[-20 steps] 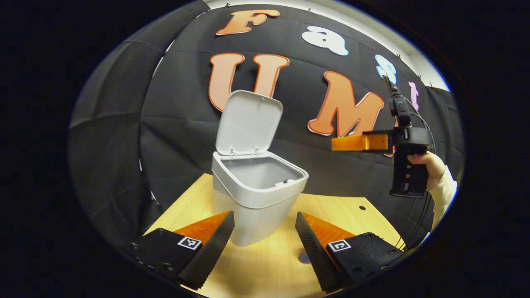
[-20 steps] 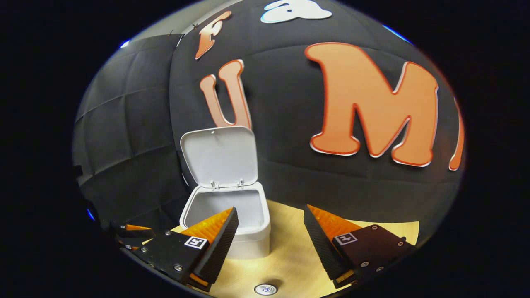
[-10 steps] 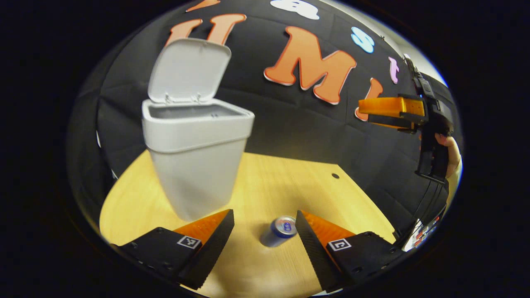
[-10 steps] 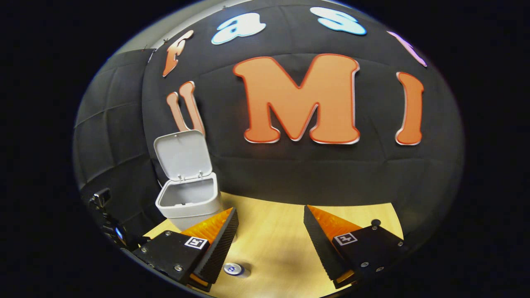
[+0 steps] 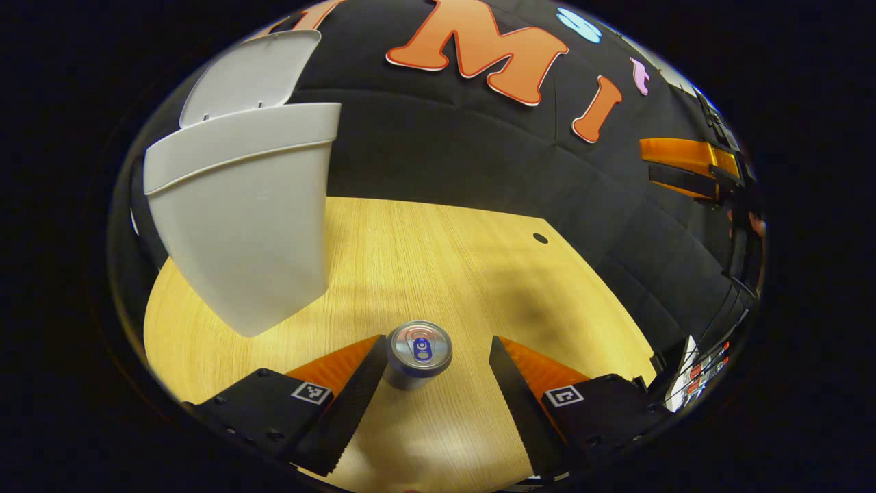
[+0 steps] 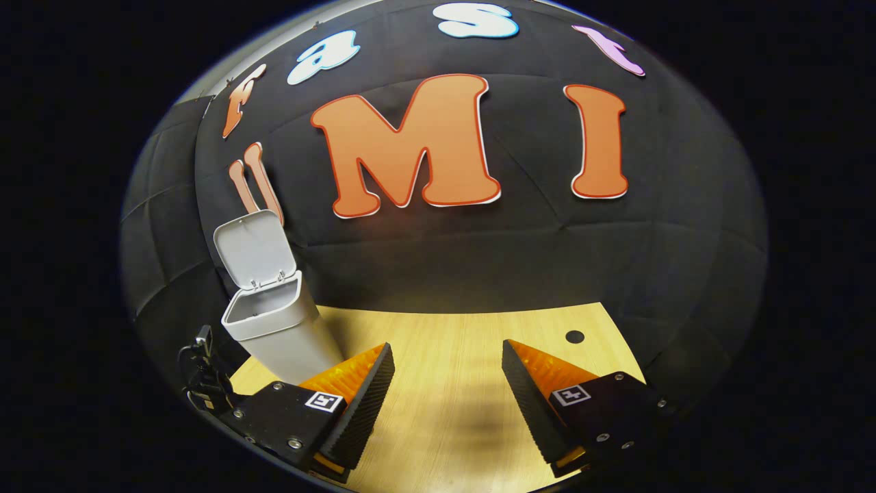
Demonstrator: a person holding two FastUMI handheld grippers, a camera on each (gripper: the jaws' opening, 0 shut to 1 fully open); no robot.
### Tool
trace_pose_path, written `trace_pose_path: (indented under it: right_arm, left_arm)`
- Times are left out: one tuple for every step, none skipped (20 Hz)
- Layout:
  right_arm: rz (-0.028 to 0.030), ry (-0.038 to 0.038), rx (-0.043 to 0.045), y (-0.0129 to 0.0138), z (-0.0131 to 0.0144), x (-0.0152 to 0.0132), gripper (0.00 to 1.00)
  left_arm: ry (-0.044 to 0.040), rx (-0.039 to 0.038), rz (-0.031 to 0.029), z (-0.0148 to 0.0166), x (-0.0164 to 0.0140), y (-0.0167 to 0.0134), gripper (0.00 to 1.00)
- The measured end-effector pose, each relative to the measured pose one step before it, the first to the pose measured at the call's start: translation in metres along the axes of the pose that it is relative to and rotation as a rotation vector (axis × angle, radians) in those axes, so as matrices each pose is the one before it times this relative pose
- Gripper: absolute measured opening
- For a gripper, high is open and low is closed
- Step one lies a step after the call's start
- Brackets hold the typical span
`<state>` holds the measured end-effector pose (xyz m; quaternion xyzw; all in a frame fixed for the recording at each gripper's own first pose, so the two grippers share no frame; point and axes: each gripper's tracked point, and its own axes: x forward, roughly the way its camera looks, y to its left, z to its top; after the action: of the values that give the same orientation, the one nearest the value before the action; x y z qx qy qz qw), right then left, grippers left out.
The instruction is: Press the lid of the desktop garbage bin to open it, pick up the crumpled paper on the desktop and throw it into the bin, then pick up the pop can on the desktop and drop it into the bin, and finally close the garbage bin lid.
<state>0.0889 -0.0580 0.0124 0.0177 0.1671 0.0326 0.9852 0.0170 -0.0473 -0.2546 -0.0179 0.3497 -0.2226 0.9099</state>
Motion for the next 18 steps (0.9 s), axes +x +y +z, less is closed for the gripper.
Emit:
trace_pose_path:
  right_arm:
    - [-0.00517,0.00424,-0.00007,-0.00479,-0.00206,-0.00133,0.95]
    - [-0.00555,0.00553,-0.00076,-0.0049,-0.00293,-0.00144,0.95]
    - [-0.00423,0.0044,0.00061,-0.00459,-0.00174,-0.00074,0.95]
    - [-0.00272,0.00576,0.00264,-0.00327,-0.00245,-0.00009,0.95]
    - [-0.00198,0.00463,0.00408,-0.00279,-0.00231,0.00049,0.95]
    - [-0.00153,0.00406,0.00482,-0.00324,-0.00226,-0.00089,0.95]
    - [-0.00081,0.00465,0.00396,-0.00222,-0.00236,0.00052,0.95]
    - [-0.00139,0.00346,0.00118,-0.00234,-0.00264,-0.00011,0.95]
    - [-0.0009,0.00458,0.00076,-0.00115,-0.0017,0.0006,0.95]
    - [-0.0009,0.00398,0.00153,-0.00174,-0.00182,0.00005,0.95]
    - [-0.00178,0.00324,0.00156,-0.00143,-0.00177,0.00119,0.95]
    - [-0.00149,0.00426,0.00195,-0.0018,-0.00235,0.00055,0.95]
    - [0.00074,0.00373,0.00182,-0.0005,-0.00135,0.00018,0.95]
    - [-0.00043,0.00311,0.00197,-0.00102,-0.00227,-0.00005,0.95]
    - [-0.00056,0.00396,0.00051,-0.00059,-0.00164,0.00051,0.95]
    - [-0.00045,0.00412,0.00005,0.00044,-0.00229,-0.00007,0.95]
    - [0.00034,0.00458,0.00018,0.00065,-0.00168,0.00054,0.95]
    - [0.00082,0.00406,0.0,-0.00047,-0.00127,0.00065,0.95]
  left_arm:
    - [0.01686,-0.00259,0.00465,-0.00379,0.00601,-0.00055,0.97]
    - [0.01802,-0.00321,0.00558,-0.00357,0.00636,-0.00001,0.97]
    - [0.01671,-0.00092,0.00858,-0.00312,0.006,0.00115,0.98]
    - [0.01315,0.00176,0.00532,-0.00355,0.00458,0.0001,0.97]
    - [0.01031,0.00177,0.00951,-0.00205,0.00605,0.00156,0.97]
    - [0.01186,-0.00155,0.00756,-0.00301,0.00774,0.00169,0.98]
    - [0.01317,-0.00429,0.00659,-0.00288,0.0056,0.00122,0.97]
    - [0.01581,-0.00307,0.00665,-0.00393,0.0053,0.00126,0.98]
    - [0.00966,-0.00082,0.00466,-0.00199,0.00453,0.00085,0.98]
    - [0.00907,-0.0002,0.00396,-0.0027,0.00434,0.00048,0.98]
    - [0.00824,0.00021,0.00267,-0.00115,0.0029,0.00036,0.98]
    - [0.0044,-0.00057,0.00655,-0.00066,0.00246,0.00107,0.98]
    - [0.00324,0.00264,0.00305,-0.00025,0.00175,0.00038,0.98]
    - [0.00139,0.00099,0.00581,-0.00036,0.00271,0.00131,0.98]
    - [0.00087,-0.00056,0.0024,0.00033,0.00182,0.00068,0.98]
    - [0.00299,-0.00181,0.00124,-0.00137,0.00143,-0.00072,0.97]
    - [0.00612,-0.00028,0.0069,-0.00159,0.00142,0.00044,0.96]
    - [0.00087,0.00222,0.00652,-0.00208,0.00058,0.00229,0.94]
